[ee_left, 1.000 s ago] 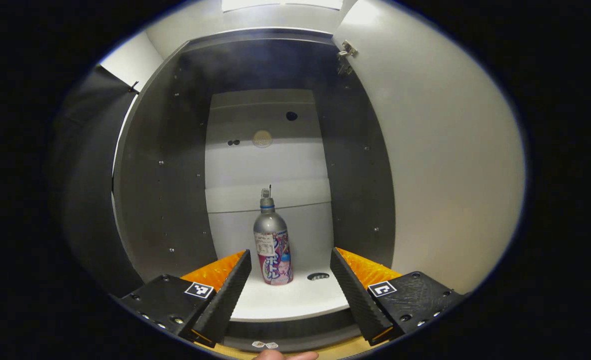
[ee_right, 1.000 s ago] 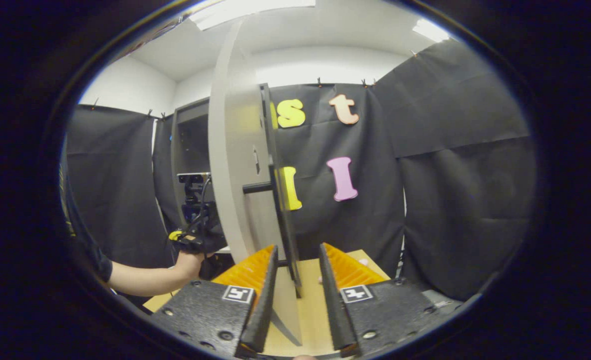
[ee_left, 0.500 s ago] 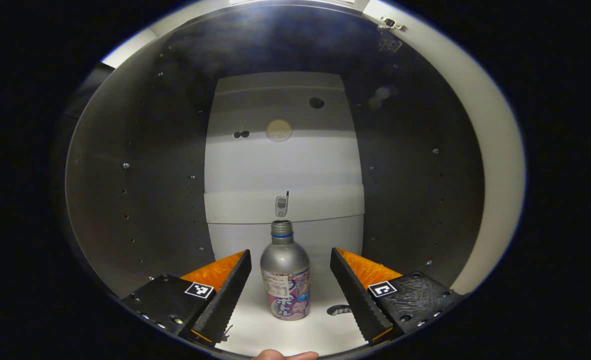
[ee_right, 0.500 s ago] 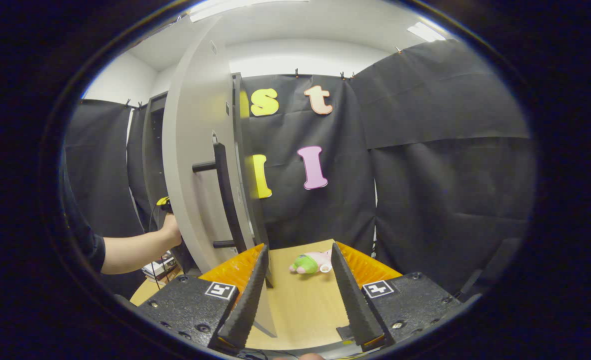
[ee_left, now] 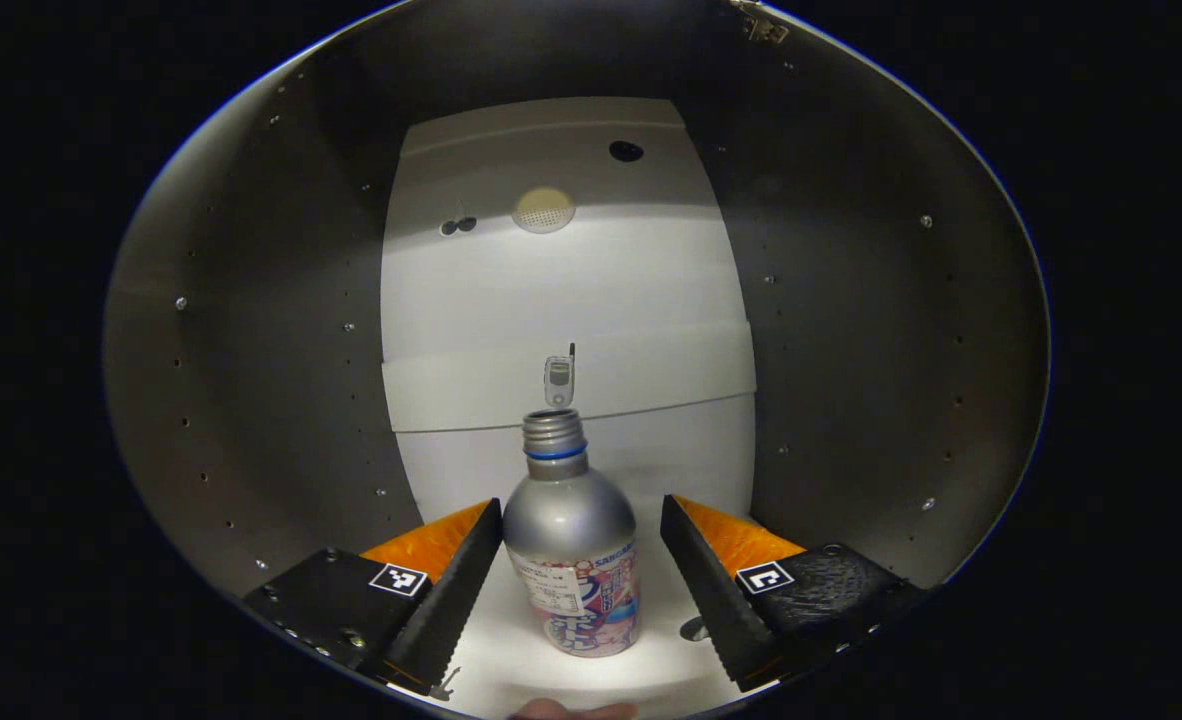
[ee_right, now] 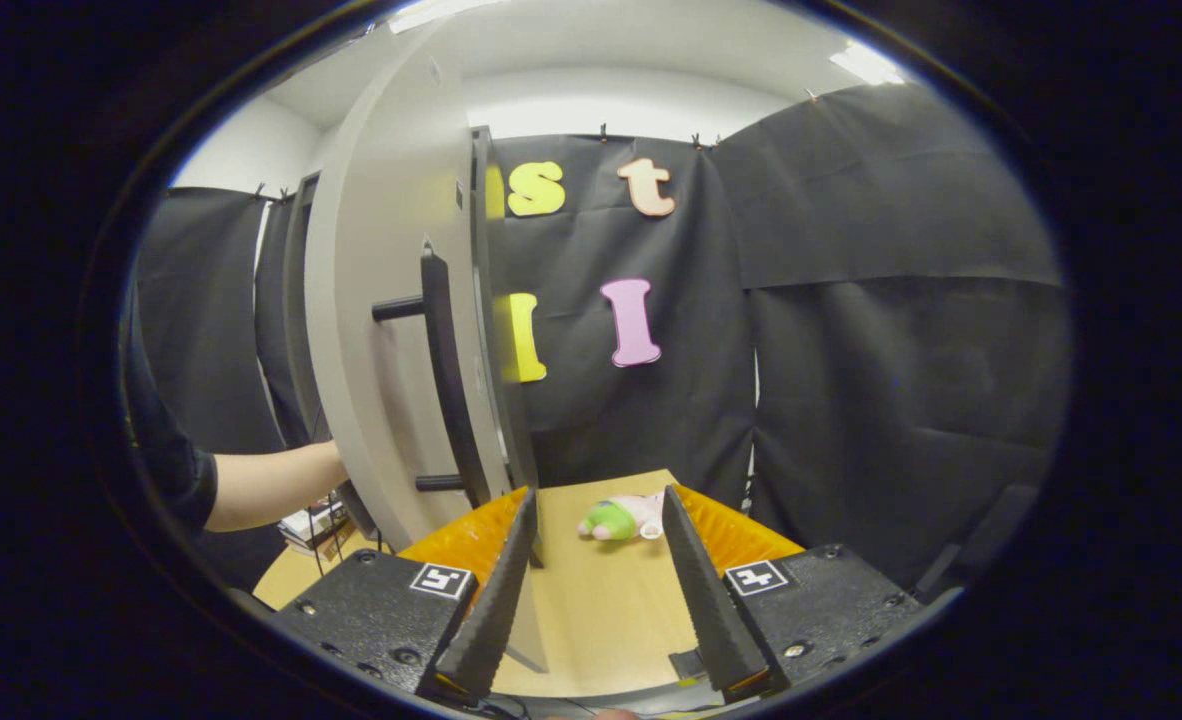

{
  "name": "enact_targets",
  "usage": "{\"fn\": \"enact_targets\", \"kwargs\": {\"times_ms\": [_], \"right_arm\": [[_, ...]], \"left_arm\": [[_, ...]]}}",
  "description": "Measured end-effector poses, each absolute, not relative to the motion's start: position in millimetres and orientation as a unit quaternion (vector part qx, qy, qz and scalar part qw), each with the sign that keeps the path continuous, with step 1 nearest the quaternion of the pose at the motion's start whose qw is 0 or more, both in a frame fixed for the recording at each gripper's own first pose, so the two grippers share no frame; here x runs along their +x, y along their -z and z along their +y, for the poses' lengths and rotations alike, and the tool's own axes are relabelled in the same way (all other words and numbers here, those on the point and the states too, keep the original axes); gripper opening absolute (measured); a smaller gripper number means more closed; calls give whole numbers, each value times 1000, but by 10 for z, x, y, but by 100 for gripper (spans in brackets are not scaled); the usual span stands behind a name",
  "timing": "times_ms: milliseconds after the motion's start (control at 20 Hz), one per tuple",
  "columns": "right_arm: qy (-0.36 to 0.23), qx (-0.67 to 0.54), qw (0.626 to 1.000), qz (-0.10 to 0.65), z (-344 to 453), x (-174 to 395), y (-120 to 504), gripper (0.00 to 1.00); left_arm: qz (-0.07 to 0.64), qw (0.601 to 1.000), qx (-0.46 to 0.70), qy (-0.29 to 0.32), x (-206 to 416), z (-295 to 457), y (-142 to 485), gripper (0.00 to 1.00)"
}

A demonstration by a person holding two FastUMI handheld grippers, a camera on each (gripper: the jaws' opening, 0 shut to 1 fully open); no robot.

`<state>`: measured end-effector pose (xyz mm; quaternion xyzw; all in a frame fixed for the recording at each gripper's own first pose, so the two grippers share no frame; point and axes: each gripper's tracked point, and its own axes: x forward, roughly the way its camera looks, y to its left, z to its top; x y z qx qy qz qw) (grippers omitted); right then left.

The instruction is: Open the cabinet door with the right hand, grasp the bottle in the cabinet with the left hand and place it on the coaster, then close the cabinet door with the right hand.

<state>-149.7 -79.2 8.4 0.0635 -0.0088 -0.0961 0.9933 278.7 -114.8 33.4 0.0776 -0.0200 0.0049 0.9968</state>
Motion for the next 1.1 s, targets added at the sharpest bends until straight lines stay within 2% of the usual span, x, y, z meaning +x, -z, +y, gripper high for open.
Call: {"fn": "enact_targets", "kwargs": {"times_ms": [50, 100, 150, 200, 300, 400, 450, 550, 600, 700, 750, 850, 900, 950, 1000, 1100], "right_arm": [[98, 64, 993, -6, -805, -1493, -79, 78], [100, 65, 993, -5, -818, -1494, -74, 74], [101, 65, 993, -5, -831, -1487, -80, 74], [103, 63, 993, -4, -839, -1486, -84, 78], [103, 62, 993, -3, -840, -1492, -73, 78], [99, 67, 993, 1, -824, -1488, -46, 74], [98, 67, 993, 2, -816, -1487, -45, 78], [94, 67, 993, -1, -814, -1501, -46, 78], [92, 66, 994, -3, -815, -1505, -57, 74], [86, 67, 994, -6, -830, -1510, -51, 74], [80, 70, 994, -8, -840, -1509, -56, 78], [65, 77, 995, -5, -862, -1468, -21, 78], [55, 84, 995, -1, -866, -1447, 15, 74], [46, 91, 995, -2, -889, -1416, 9, 74], [36, 98, 995, -6, -906, -1394, -24, 78], [19, 102, 994, -15, -968, -1318, -61, 78]], "left_arm": [[-17, 997, 76, -4, 2777, -1160, -327, 96], [-15, 997, 76, -2, 2784, -1163, -319, 96], [-18, 997, 74, 0, 2768, -1181, -334, 96], [-23, 997, 71, 7, 2762, -1211, -365, 100], [-30, 997, 73, 6, 2755, -1201, -394, 80], [-37, 997, 70, 9, 2688, -1246, -460, 76], [-40, 997, 70, 8, 2653, -1240, -498, 76], [-43, 997, 68, 7, 2578, -1247, -554, 76], [-42, 997, 65, 7, 2516, -1241, -578, 76], [-44, 997, 57, 9, 2354, -1208, -628, 76], [-43, 998, 53, 11, 2259, -1196, -647, 76], [-37, 998, 45, 18, 2026, -1176, -647, 76], [-32, 998, 45, 20, 1874, -1164, -640, 76], [-32, 998, 50, 14, 1716, -1101, -643, 76], [-32, 998, 55, 8, 1558, -1036, -633, 76], [-30, 998, 54, -3, 1217, -914, -589, 76]]}}
